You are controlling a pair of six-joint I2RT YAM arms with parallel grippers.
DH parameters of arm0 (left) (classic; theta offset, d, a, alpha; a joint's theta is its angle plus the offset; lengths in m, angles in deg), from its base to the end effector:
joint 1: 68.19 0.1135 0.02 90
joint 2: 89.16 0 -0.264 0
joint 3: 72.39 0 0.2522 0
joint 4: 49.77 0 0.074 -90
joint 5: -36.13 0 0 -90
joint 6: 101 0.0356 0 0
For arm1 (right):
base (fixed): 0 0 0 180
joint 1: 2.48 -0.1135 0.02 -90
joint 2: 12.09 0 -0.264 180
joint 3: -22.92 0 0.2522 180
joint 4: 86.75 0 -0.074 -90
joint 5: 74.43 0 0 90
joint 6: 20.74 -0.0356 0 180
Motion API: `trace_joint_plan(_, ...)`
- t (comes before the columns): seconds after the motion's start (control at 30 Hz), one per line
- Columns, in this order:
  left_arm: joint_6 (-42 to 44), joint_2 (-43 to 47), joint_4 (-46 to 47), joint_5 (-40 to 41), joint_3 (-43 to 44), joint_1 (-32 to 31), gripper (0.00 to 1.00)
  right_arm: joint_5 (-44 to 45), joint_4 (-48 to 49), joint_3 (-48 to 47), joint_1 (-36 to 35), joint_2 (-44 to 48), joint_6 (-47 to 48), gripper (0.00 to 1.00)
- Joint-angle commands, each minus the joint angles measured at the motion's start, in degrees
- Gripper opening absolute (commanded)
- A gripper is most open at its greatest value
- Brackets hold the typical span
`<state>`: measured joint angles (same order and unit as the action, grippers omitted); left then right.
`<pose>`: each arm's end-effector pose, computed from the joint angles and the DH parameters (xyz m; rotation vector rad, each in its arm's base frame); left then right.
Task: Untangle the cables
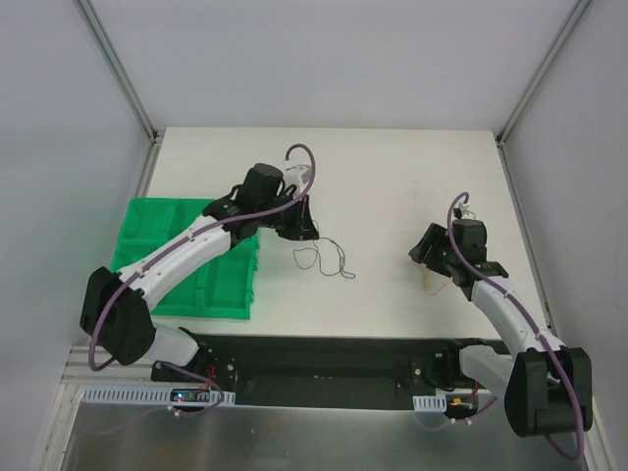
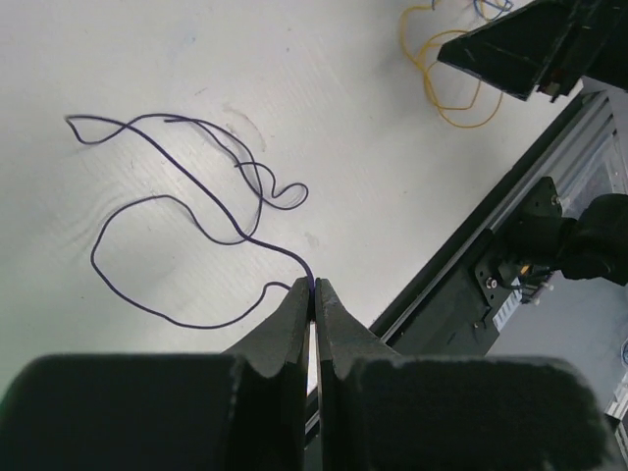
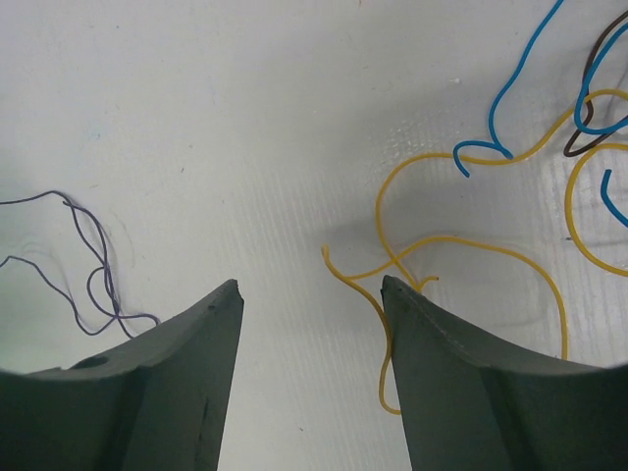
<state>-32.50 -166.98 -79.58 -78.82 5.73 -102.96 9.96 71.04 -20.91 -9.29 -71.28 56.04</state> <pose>0.2453 -0.1885 0.3205 0.5335 2.1421 -1.0291 0.2128 0.0289 0.2067 0.0712 2.2385 0.2997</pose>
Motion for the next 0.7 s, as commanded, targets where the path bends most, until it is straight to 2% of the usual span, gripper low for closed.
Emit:
trace_joint_plan(0.0, -1.35, -6.36, 2.08, -1.67, 3.4, 0.4, 0.0, 0.16, -1.13, -2.19, -0.22, 1.28, 0.91, 0.62)
trace_joint_plan(0.13, -2.94, -15.76, 2.08, -3.35, 7.61, -1.53, 0.0, 0.33, -0.96, -1.4, -0.31, 1.81, 0.99, 0.62)
trace_joint_plan(0.27, -3.46, -23.06, 1.9, -1.6, 11.4, -3.99, 0.02, -0.54, -0.43, -0.26, -0.31, 2.24, 0.64, 0.62)
trace_joint_plan(0.4, -4.61, -27.38, 1.73, 0.69, 12.37, -6.1, 0.12, -0.81, -0.6, 0.36, -0.31, 2.86, 0.47, 0.62)
trace_joint_plan(0.57, -2.77, -28.26, 1.12, 7.18, 11.23, -9.09, 0.41, -0.55, -0.34, 0.88, -0.31, 3.39, 0.56, 0.62)
trace_joint_plan(0.6, -2.33, -28.09, 0.85, 8.5, 10.97, -9.79, 0.53, -0.72, -0.34, 0.88, -0.31, 3.39, 0.47, 0.62)
trace_joint_plan(0.63, -1.8, -28.17, 0.59, 10.34, 11.14, -10.41, 0.78, -0.81, 0.01, 1.06, -0.31, 3.39, 0.47, 0.62)
trace_joint_plan(0.67, -1.45, -28.26, 0.32, 11.84, 11.23, -11.02, 0.85, -0.9, 0.53, 1.5, -0.31, 3.3, 0.38, 0.62)
